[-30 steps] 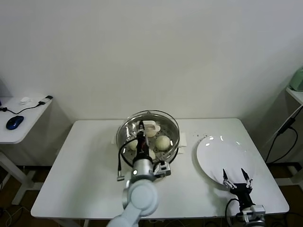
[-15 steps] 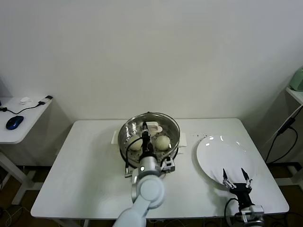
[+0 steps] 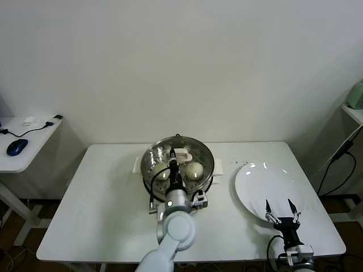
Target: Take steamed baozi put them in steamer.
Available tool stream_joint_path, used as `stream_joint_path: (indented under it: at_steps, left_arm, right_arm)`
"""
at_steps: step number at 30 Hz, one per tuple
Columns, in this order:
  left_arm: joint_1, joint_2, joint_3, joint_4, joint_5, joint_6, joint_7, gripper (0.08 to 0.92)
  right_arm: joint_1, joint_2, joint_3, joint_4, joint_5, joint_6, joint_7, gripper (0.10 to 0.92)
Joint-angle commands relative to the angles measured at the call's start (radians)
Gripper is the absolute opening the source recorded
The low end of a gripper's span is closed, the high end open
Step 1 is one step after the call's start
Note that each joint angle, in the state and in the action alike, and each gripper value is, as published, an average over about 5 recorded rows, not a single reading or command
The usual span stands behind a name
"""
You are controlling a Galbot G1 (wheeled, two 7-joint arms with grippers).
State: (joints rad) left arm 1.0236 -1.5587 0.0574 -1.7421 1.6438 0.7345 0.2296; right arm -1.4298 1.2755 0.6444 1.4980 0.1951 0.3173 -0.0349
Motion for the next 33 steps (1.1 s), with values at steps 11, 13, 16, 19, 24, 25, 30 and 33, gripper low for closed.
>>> stream_joint_path:
  at_steps: [11, 13, 16, 19, 24, 25, 30, 33]
  left_arm:
    - [0.013, 0.027, 0.0, -0.001, -0.003, 0.051, 0.006, 0.434]
    - [0.02, 0.038, 0.006, -0.019, -0.01, 0.051, 0.011, 0.486]
    - [0.023, 0.049, 0.014, -0.058, -0.026, 0.051, 0.015, 0.573]
    - [0.026, 0.056, 0.023, -0.106, -0.051, 0.051, 0.021, 0.66]
    - [0.059, 0.096, 0.043, -0.222, -0.166, 0.049, 0.021, 0.791]
    - [0.071, 0.109, 0.044, -0.251, -0.208, 0.044, 0.006, 0.802]
    - [0.151, 0.17, -0.045, -0.372, -0.535, -0.125, -0.205, 0.822]
    - [0.202, 0.195, -0.178, -0.411, -0.841, -0.281, -0.341, 0.823]
  right_arm:
    - [0.008, 0.013, -0.011, 0.02, -0.027, 0.003, 0.001, 0.823]
    - [0.008, 0.013, -0.012, 0.027, -0.025, -0.006, 0.001, 0.823]
    - [0.007, 0.013, -0.014, 0.039, -0.016, -0.02, 0.007, 0.823]
    - [-0.009, 0.011, -0.016, 0.06, 0.003, -0.03, 0.024, 0.823]
    - [-0.052, 0.0, -0.013, 0.094, 0.036, -0.032, 0.002, 0.823]
    - [-0.058, -0.002, -0.011, 0.099, 0.041, -0.029, -0.005, 0.823]
    - [-0.076, -0.009, -0.003, 0.126, 0.037, -0.015, -0.042, 0.823]
    - [-0.083, -0.012, -0.001, 0.138, 0.038, -0.005, -0.053, 0.823]
